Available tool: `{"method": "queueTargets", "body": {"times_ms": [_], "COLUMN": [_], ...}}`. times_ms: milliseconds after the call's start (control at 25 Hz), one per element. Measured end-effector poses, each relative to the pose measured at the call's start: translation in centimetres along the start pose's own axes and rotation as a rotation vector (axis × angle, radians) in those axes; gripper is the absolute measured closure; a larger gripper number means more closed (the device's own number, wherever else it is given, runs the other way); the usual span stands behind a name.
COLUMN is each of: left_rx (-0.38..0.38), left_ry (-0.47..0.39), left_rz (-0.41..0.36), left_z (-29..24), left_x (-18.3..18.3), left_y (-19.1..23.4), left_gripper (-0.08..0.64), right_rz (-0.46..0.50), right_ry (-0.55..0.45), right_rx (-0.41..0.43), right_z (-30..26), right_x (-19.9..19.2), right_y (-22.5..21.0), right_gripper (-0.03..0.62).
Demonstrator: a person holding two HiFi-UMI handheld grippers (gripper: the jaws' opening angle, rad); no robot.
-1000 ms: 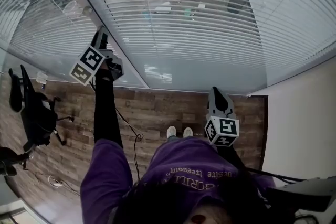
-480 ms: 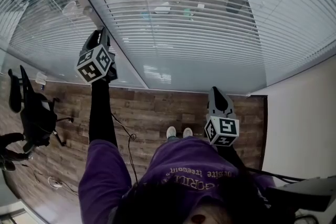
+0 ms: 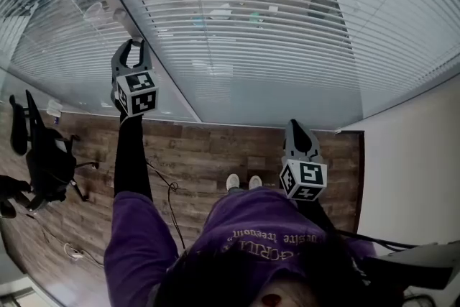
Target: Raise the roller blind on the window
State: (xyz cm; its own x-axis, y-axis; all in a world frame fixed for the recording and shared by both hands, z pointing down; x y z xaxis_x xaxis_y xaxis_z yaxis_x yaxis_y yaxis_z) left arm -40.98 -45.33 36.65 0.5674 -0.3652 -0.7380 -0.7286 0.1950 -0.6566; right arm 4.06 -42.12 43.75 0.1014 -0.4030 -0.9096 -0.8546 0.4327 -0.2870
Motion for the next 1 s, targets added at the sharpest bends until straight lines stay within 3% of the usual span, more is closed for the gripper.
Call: {"method": "queueTargets", "body": {"times_ms": [280, 440, 520, 600, 880, 1000], "left_rx": [0.056, 0.073, 0.073, 0.051, -0.070, -0.128], "left_ry": [0.044, 0.058, 0.057, 0.045, -0.018, -0.060], "left_rz": [-0.260, -0.336, -0.328, -0.217, 0.438, 0.649], "left_z": [-0.1, 0.0, 0.0, -0.1, 0.1, 0.0], "left_x": [0.4, 0.5, 0.5, 0.4, -0.4, -0.9], "left_y": [-0.9, -1.1, -1.2, -0.9, 0.9, 1.3], "left_gripper": [0.439, 0.439, 0.439, 0.439, 0.437, 0.437], "right_rz": [-0.001, -0.001, -0.001, -0.002, -0.002, -0.001], "right_ry": [0.002, 0.003, 0.003, 0.003, 0.006, 0.011], "right_rx": [-0.002, -0.002, -0.002, -0.003, -0.006, -0.008], "right_z": [0.1, 0.2, 0.2, 0.2, 0.3, 0.2], "right_x": [-0.2, -0.2, -0.2, -0.2, -0.2, -0.2], "right_y": [-0.1, -0.1, -0.2, -0.2, -0.3, -0.5], "right_gripper": [0.595, 0.595, 0.595, 0.595, 0.595, 0.595]}}
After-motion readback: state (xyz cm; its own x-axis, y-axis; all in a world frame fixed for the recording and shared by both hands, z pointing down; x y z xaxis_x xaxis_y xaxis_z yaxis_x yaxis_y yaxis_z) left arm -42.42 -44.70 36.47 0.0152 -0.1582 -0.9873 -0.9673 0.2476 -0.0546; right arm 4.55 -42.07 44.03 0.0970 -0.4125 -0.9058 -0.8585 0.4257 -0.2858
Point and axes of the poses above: the fingertips, and each gripper's own axes: z backward along the fingers, y to its left, x out of its top, the point moved 10 cm from there along z, backward along the fingers, and after that the axes turned 14 degrees about -z, right-handed, at the moved point
